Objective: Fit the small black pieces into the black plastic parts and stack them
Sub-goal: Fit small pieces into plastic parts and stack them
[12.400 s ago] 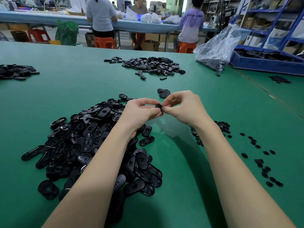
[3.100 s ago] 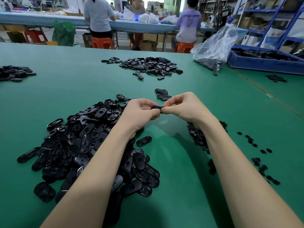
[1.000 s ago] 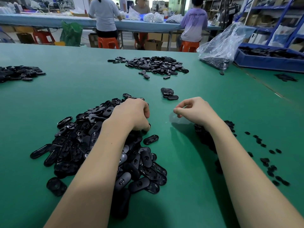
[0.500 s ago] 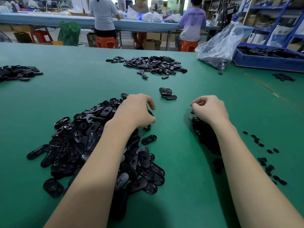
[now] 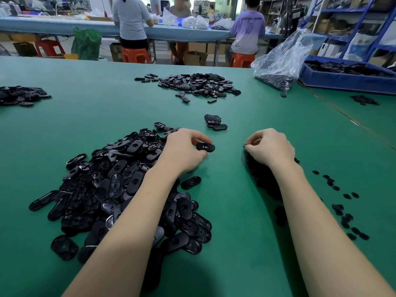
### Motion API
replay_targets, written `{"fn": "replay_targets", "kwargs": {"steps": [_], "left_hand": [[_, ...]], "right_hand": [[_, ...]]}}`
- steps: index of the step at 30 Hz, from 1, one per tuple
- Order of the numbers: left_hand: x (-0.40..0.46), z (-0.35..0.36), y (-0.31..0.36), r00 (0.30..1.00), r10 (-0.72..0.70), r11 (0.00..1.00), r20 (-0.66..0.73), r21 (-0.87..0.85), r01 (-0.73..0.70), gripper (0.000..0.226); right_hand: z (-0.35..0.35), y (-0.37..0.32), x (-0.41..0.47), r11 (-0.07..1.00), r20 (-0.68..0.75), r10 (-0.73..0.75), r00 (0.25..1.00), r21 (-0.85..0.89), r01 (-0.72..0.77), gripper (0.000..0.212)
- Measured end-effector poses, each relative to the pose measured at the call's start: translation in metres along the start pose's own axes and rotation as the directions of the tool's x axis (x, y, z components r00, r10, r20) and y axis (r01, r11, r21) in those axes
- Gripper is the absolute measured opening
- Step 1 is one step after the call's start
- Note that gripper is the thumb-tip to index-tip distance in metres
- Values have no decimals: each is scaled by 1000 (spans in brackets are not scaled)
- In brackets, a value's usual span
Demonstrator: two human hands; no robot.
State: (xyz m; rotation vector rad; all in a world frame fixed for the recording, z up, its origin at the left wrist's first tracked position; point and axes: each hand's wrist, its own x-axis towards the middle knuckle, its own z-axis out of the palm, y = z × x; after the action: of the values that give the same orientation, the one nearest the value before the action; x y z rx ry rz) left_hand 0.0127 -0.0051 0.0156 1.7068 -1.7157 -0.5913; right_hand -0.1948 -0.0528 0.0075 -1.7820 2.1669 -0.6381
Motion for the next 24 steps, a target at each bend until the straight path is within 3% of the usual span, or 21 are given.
{"fn": "replay_targets", "kwargs": {"steps": [4, 6, 13, 24], "left_hand": [[0, 2, -1, 999, 20, 1000, -37, 0, -20, 20], [1, 2, -2, 998, 29, 1000, -64, -4, -29, 16], [1, 2, 0, 985, 95, 995, -145, 17, -94, 14], [0, 1, 4, 946, 284, 949, -156, 190, -253, 13]], "right_hand": [[-9, -13, -4, 903, 168, -129, 977, 427, 45, 3], [-14, -22, -10, 857, 253, -200, 946, 514, 44, 4], [-16, -34, -19, 870, 354, -230, 907, 492, 28, 5], [-12, -45, -18, 882, 275, -290, 917, 448, 145, 7]]}}
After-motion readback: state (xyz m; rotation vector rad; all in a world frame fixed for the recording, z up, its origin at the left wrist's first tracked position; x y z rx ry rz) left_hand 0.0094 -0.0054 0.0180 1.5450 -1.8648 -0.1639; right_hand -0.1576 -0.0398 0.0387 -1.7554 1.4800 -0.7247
